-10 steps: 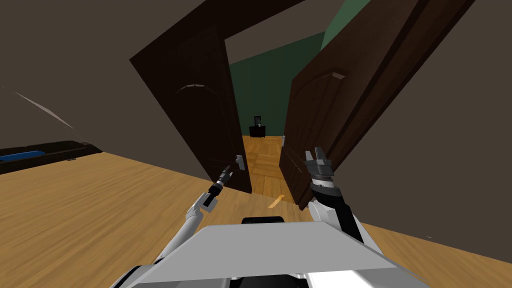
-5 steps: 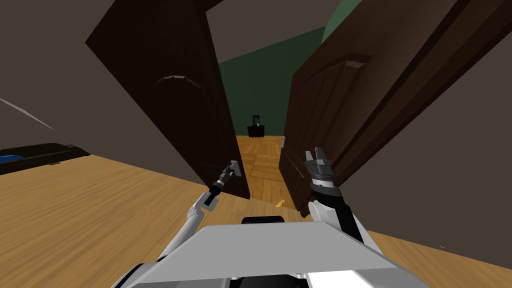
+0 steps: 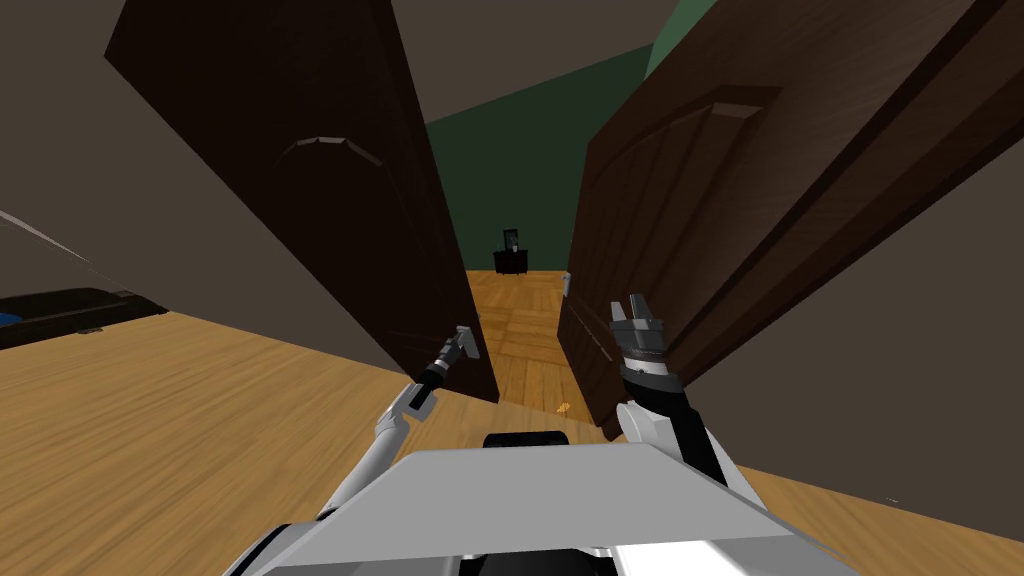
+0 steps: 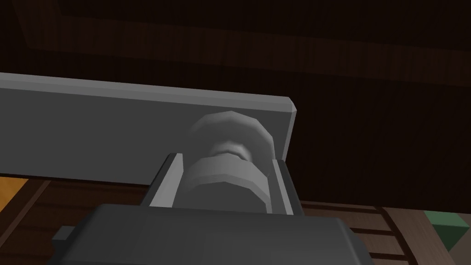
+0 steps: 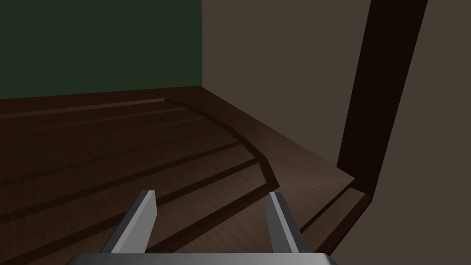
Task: Push the door open
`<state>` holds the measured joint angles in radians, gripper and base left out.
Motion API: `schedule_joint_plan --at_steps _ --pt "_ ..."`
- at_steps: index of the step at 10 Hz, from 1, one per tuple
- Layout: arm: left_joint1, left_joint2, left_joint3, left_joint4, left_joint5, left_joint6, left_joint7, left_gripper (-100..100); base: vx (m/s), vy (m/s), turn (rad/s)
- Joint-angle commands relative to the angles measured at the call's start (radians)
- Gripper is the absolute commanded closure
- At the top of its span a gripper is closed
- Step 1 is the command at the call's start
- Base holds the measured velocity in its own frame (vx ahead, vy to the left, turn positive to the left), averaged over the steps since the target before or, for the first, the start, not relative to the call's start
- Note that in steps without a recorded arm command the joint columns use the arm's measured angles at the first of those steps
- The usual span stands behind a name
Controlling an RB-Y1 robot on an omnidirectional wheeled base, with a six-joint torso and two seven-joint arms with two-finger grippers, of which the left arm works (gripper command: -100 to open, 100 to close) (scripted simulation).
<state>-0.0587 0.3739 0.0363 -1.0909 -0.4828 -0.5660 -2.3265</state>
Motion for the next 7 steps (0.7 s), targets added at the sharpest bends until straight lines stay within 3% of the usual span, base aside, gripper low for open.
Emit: schedule_joint_plan --at_steps 1,4,7 --pt "0.003 -0.001 -0.001 0.001 0.000 -0.001 0.000 100 -0.013 0.006 -0.015" --pt "0.003 -0.001 -0.001 0.001 0.000 -0.001 0.000 100 0.000 0.000 0.000" --pt "-0.012 -0.009 0.007 0.011 0.018 0.003 0.064 100 0.023 -0.004 0.005"
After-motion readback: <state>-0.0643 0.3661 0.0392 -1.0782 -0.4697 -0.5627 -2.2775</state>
